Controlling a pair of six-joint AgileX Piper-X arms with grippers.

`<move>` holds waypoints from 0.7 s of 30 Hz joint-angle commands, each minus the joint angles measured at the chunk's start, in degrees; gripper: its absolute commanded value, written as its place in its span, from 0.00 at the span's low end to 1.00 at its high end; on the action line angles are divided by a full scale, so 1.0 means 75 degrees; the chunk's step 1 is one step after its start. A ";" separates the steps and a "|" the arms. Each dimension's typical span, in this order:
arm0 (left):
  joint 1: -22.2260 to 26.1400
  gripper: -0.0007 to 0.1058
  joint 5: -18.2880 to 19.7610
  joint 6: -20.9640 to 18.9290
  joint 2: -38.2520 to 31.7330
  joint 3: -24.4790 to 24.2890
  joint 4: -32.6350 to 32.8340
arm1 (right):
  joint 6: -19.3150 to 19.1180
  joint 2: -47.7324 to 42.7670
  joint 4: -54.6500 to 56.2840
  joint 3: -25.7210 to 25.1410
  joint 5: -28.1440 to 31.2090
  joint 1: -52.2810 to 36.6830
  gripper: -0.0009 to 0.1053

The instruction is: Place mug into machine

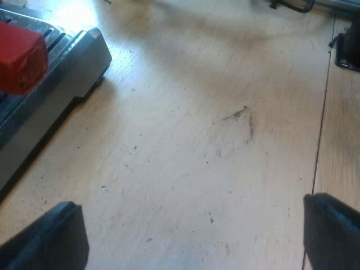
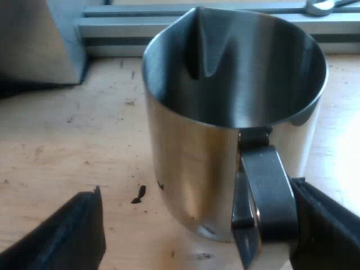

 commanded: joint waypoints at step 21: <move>-0.0029 0.76 -0.0019 -0.0073 0.0002 -0.0019 -0.0031 | 0.0058 0.0038 0.0039 -0.0028 0.0411 -0.0042 0.01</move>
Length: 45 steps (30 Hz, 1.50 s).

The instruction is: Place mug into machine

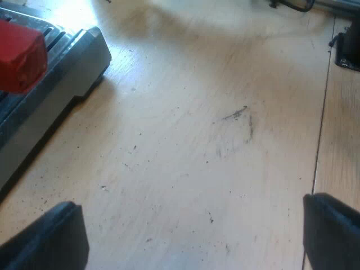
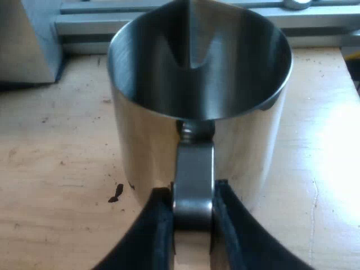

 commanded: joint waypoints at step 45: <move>0.0030 0.76 -0.2031 -0.1065 0.0002 0.1171 -0.3215 | -0.1410 -0.7901 1.2367 -0.2855 -0.2980 0.0209 0.01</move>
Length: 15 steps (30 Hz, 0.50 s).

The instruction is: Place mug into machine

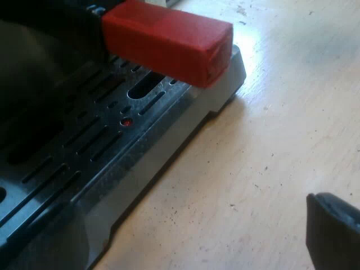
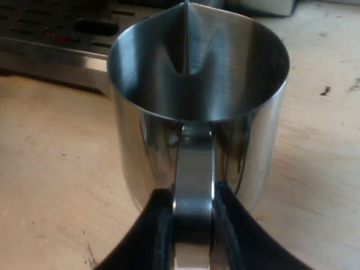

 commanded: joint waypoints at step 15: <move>0.0709 0.76 0.0007 -0.0131 0.0002 -0.0018 -0.0134 | 0.0181 0.0401 -0.1327 -0.0017 0.0996 0.2414 0.01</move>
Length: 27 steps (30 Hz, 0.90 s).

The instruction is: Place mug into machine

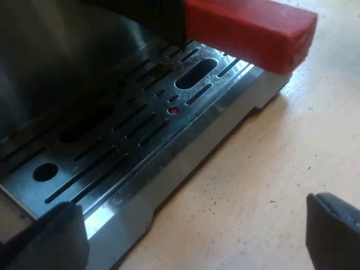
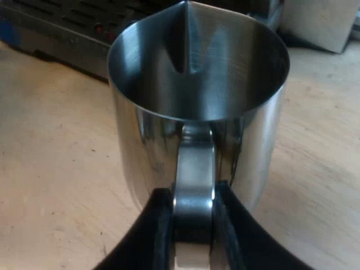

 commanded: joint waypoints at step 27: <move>-0.0002 0.76 0.0041 0.0021 0.0002 -0.0018 -0.0134 | 0.2024 0.4404 -0.5368 -0.0034 0.3221 0.5099 0.01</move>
